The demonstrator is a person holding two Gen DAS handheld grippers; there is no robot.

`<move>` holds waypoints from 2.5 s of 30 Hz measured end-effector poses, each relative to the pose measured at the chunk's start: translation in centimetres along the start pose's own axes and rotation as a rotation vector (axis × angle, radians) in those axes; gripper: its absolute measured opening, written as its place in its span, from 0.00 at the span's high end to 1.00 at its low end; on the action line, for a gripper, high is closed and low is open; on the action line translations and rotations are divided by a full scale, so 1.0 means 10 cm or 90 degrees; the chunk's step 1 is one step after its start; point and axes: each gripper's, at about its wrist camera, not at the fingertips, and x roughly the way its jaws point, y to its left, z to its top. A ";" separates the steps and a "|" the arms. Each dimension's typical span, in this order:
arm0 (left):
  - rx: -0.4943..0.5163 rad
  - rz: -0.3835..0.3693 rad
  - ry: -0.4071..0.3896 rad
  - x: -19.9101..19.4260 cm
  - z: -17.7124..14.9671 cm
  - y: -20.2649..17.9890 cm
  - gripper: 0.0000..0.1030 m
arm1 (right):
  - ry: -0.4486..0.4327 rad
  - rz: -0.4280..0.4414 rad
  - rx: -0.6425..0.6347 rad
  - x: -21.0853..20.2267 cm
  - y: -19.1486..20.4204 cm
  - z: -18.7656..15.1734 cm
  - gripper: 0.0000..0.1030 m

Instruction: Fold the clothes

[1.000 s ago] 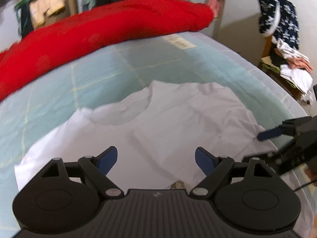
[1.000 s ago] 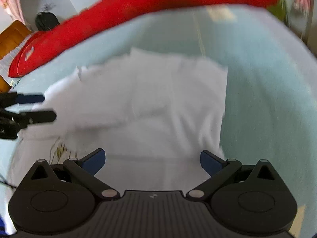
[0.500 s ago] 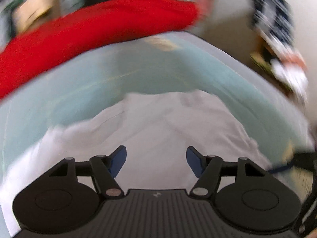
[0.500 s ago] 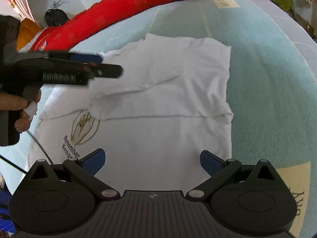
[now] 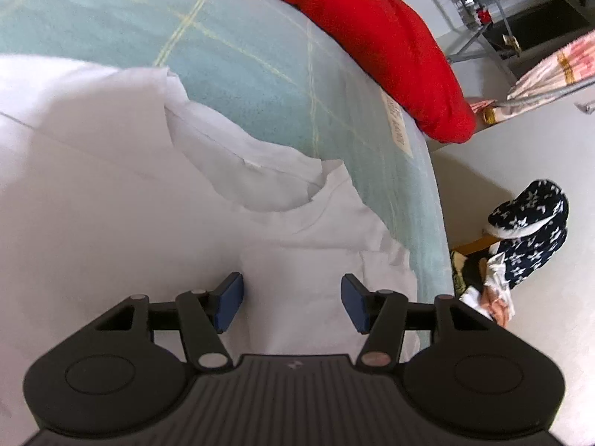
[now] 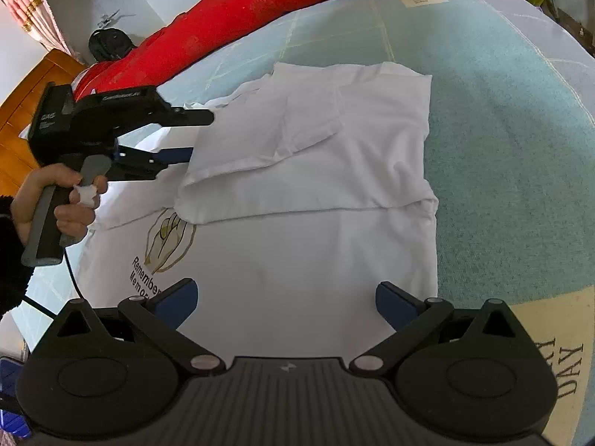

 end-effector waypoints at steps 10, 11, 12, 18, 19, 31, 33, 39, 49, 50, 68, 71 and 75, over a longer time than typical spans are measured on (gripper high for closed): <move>0.030 -0.012 -0.008 -0.01 0.02 -0.07 0.98 | -0.005 0.000 0.006 0.10 0.10 0.02 0.00; 0.042 -0.015 -0.013 -0.02 0.03 -0.13 0.98 | -0.006 -0.001 0.005 0.10 0.10 0.02 0.00; 0.053 -0.020 -0.018 -0.04 0.05 -0.18 0.98 | -0.006 -0.002 0.005 0.11 0.11 0.02 0.00; 0.113 -0.041 -0.036 -0.15 0.19 -0.43 0.98 | -0.011 -0.009 0.004 0.13 0.13 0.01 0.00; 0.107 -0.031 -0.032 -0.14 0.18 -0.39 0.98 | -0.011 -0.009 0.004 0.13 0.13 0.01 0.00; 0.093 0.077 -0.022 -0.16 0.11 -0.07 0.80 | -0.039 -0.026 -0.033 0.05 0.19 0.06 0.00; 0.129 0.090 -0.037 -0.25 0.08 -0.16 0.69 | -0.060 -0.037 -0.057 0.02 0.22 0.12 0.00; 0.259 0.109 -0.040 -0.37 -0.05 -0.52 0.59 | -0.045 -0.067 -0.069 0.26 0.07 0.31 0.00; 0.341 0.113 -0.039 -0.27 -0.19 -0.84 0.54 | -0.114 -0.028 -0.029 0.11 0.03 0.59 0.00; 0.335 0.110 -0.035 -0.26 -0.19 -0.84 0.55 | -0.119 -0.024 -0.030 0.18 0.02 0.66 0.00; 0.393 0.128 -0.014 -0.15 -0.24 -0.98 0.51 | -0.092 -0.041 0.018 0.33 -0.45 0.82 0.00; 0.440 0.134 0.008 -0.08 -0.32 -1.08 0.48 | -0.083 -0.030 0.002 0.07 -0.35 0.57 0.00; 0.551 0.139 0.028 0.15 -0.56 -1.35 0.41 | -0.023 -0.033 -0.020 0.06 -0.17 0.26 0.00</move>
